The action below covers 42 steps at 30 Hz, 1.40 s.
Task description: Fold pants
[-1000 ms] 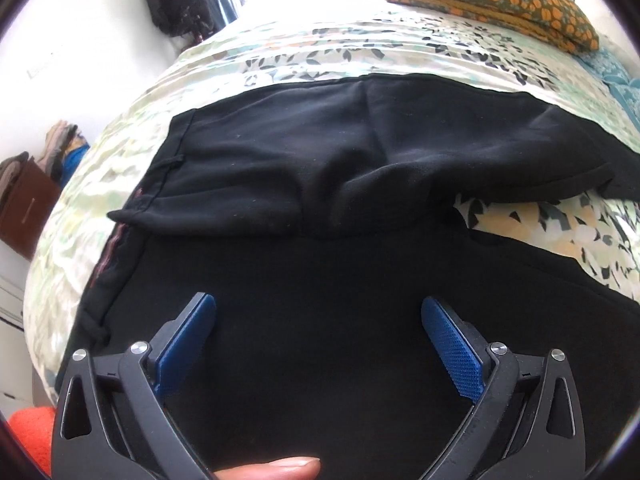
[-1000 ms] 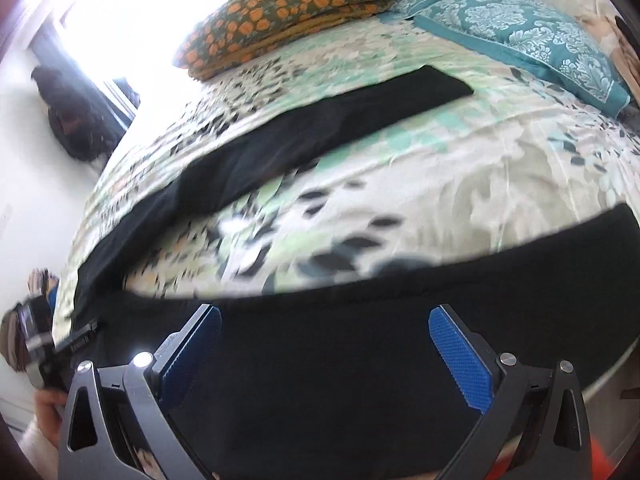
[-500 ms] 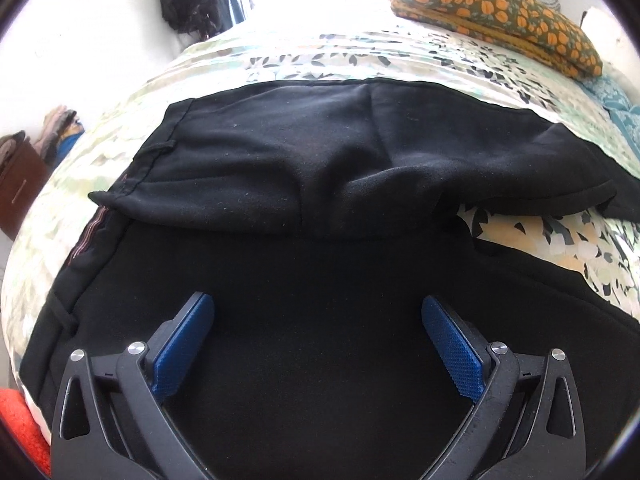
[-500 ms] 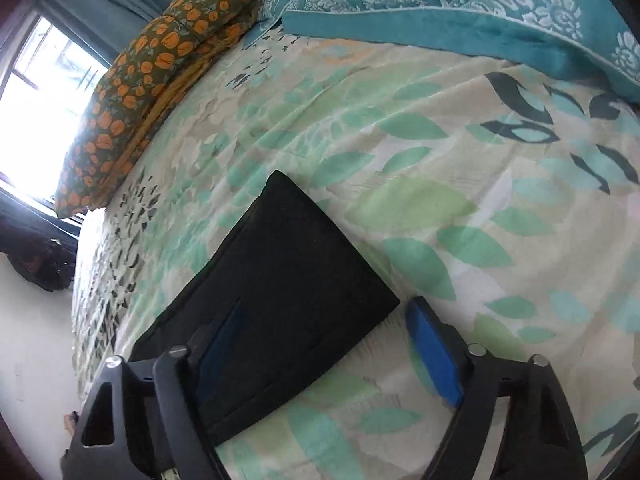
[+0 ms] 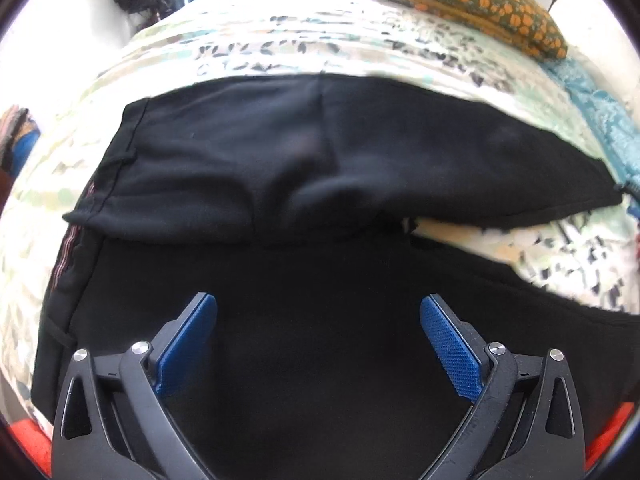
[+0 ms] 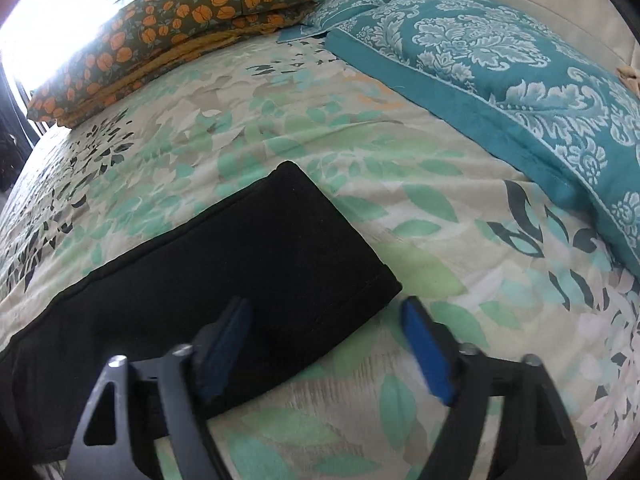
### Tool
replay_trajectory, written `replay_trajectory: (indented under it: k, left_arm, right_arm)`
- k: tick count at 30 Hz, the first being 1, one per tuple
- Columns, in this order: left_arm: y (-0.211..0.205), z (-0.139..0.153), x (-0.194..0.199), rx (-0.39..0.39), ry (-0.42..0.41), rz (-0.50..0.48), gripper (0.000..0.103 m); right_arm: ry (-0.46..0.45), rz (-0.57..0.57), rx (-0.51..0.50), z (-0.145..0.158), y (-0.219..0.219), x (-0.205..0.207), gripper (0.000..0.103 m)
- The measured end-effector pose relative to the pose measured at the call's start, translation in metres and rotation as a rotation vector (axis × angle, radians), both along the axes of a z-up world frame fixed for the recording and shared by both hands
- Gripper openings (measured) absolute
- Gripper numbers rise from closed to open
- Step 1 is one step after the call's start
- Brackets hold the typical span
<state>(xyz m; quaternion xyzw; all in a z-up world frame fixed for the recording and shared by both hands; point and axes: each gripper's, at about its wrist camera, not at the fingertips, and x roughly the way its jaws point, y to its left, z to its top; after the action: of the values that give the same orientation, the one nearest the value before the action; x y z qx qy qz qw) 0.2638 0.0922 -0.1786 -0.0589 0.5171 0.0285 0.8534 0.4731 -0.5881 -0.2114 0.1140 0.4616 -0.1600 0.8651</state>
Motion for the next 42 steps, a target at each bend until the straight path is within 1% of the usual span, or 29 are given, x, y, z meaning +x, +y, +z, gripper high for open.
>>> replay_trajectory:
  k: [1, 3, 4, 5, 6, 7, 8, 9, 10, 11, 12, 14, 15, 16, 18, 19, 20, 22, 24, 25, 27, 28, 29, 31, 33, 35, 37, 40, 42]
  left_arm:
    - [0.004, 0.012, 0.008, -0.016, -0.035, 0.004, 0.102]
    - [0.008, 0.029, 0.029, -0.008, -0.098, 0.011, 0.102]
    - [0.01, 0.033, 0.044, 0.017, -0.116, 0.009, 0.102]
    - [0.01, 0.029, 0.06, 0.049, -0.11, -0.004, 0.102]
    - [0.011, 0.018, 0.076, 0.102, -0.081, -0.022, 0.102]
    - [0.013, 0.0, 0.09, 0.178, -0.026, -0.024, 0.102]
    - [0.019, -0.024, 0.101, 0.253, 0.056, -0.009, 0.102]
    - [0.028, -0.044, 0.106, 0.24, 0.1, -0.005, 0.103]
    - [0.04, -0.047, 0.103, 0.148, 0.059, 0.005, 0.103]
    - [0.047, -0.043, 0.1, 0.117, 0.03, 0.021, 0.103]
    - [0.05, -0.038, 0.098, 0.133, 0.041, 0.026, 0.103]
    - [0.059, -0.027, 0.086, 0.158, 0.059, 0.027, 0.103]
    - [0.067, -0.024, 0.075, 0.145, 0.044, 0.025, 0.103]
    - [0.078, -0.017, 0.061, 0.073, 0.02, 0.02, 0.103]
    - [0.099, -0.007, 0.037, -0.058, 0.024, 0.057, 0.103]
    - [0.105, -0.001, 0.026, -0.108, 0.031, 0.076, 0.102]
    - [0.111, 0.008, 0.013, -0.132, 0.022, 0.099, 0.102]
    - [0.117, 0.031, -0.013, -0.102, -0.048, 0.107, 0.102]
    - [0.122, 0.046, -0.034, -0.078, -0.111, 0.067, 0.102]
    - [0.124, 0.047, -0.042, -0.036, -0.11, 0.055, 0.102]
    - [0.133, 0.039, -0.054, 0.087, -0.079, 0.075, 0.102]
    - [0.14, 0.031, -0.061, 0.14, -0.062, 0.109, 0.102]
    - [0.149, 0.023, -0.068, 0.171, -0.039, 0.151, 0.102]
    - [0.171, 0.009, -0.083, 0.178, -0.011, 0.222, 0.102]
    - [0.189, 0.0, -0.103, 0.179, -0.01, 0.283, 0.102]
    - [0.198, -0.008, -0.11, 0.144, -0.008, 0.288, 0.102]
    - [0.209, -0.012, -0.111, 0.086, 0.012, 0.285, 0.102]
    - [0.218, -0.014, -0.098, -0.098, -0.02, 0.293, 0.102]
    - [0.224, -0.023, -0.091, -0.148, 0.003, 0.308, 0.102]
  right_arm:
    - [-0.023, -0.013, -0.008, 0.005, 0.0, -0.01, 0.091]
    - [-0.056, -0.032, -0.026, 0.015, 0.003, -0.032, 0.091]
    - [-0.07, -0.035, -0.022, 0.019, 0.007, -0.043, 0.091]
    - [-0.084, -0.033, -0.006, 0.024, 0.011, -0.056, 0.091]
    - [-0.099, -0.026, 0.023, 0.028, 0.018, -0.069, 0.091]
    - [-0.112, -0.015, 0.061, 0.032, 0.025, -0.083, 0.091]
    - [-0.121, -0.003, 0.094, 0.036, 0.034, -0.098, 0.091]
    - [-0.128, 0.01, 0.124, 0.039, 0.044, -0.113, 0.091]
    - [-0.134, 0.029, 0.152, 0.044, 0.056, -0.129, 0.092]
    - [-0.14, 0.052, 0.177, 0.048, 0.069, -0.144, 0.092]
    - [-0.143, 0.076, 0.193, 0.052, 0.081, -0.161, 0.092]
    - [-0.148, 0.122, 0.195, 0.061, 0.109, -0.193, 0.093]
    - [-0.151, 0.147, 0.19, 0.064, 0.123, -0.209, 0.094]
    - [-0.152, 0.168, 0.184, 0.067, 0.137, -0.225, 0.095]
    - [-0.138, 0.208, 0.186, 0.067, 0.164, -0.254, 0.096]
    - [-0.121, 0.224, 0.204, 0.065, 0.178, -0.267, 0.096]
    - [-0.099, 0.239, 0.232, 0.06, 0.191, -0.28, 0.096]
    - [-0.062, 0.272, 0.292, 0.05, 0.219, -0.302, 0.096]
    - [-0.038, 0.322, 0.312, 0.041, 0.248, -0.316, 0.096]
    - [-0.028, 0.349, 0.294, 0.037, 0.262, -0.321, 0.096]
    - [0.001, 0.413, 0.254, 0.032, 0.287, -0.325, 0.096]
    - [0.018, 0.455, 0.239, 0.029, 0.299, -0.326, 0.096]
    - [0.035, 0.489, 0.212, 0.028, 0.309, -0.326, 0.096]
    - [0.048, 0.54, 0.149, 0.025, 0.324, -0.33, 0.096]
    - [0.058, 0.564, 0.109, 0.022, 0.333, -0.334, 0.096]
    - [0.062, 0.56, 0.105, 0.02, 0.336, -0.338, 0.096]
    - [0.071, 0.539, 0.108, 0.019, 0.333, -0.34, 0.096]
    - [0.067, 0.517, 0.11, 0.021, 0.33, -0.343, 0.096]
    - [0.054, 0.505, 0.1, 0.025, 0.331, -0.346, 0.096]
